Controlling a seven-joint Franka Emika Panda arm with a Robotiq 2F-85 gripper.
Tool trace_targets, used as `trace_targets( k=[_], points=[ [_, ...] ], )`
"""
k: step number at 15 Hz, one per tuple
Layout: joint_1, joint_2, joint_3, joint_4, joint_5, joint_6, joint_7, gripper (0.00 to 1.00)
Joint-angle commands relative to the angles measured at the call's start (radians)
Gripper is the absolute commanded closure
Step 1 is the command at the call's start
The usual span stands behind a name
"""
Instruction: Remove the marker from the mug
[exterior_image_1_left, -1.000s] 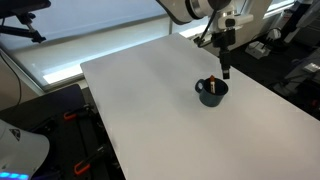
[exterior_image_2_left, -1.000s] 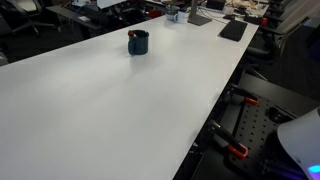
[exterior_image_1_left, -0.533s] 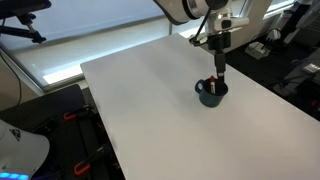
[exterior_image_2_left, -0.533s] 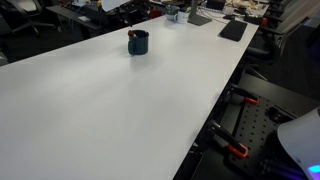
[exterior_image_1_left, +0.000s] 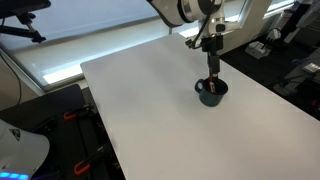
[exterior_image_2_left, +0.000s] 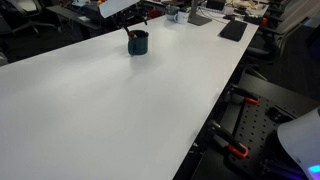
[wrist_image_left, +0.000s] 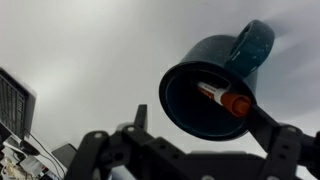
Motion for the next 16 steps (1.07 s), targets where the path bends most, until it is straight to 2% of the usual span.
trace_targets(
  k=[1, 10, 11, 13, 16],
  points=[
    [-0.005, 0.001, 0.005, 0.004, -0.003, -0.004, 0.001, 0.00],
    [-0.004, 0.013, 0.003, 0.012, -0.001, -0.012, 0.004, 0.00],
    [-0.005, 0.016, 0.003, 0.014, 0.000, -0.013, 0.006, 0.25],
    [-0.005, 0.018, 0.003, 0.018, 0.002, -0.017, 0.007, 0.34],
    [-0.005, 0.019, 0.003, 0.017, 0.001, -0.013, 0.007, 0.58]
  ],
)
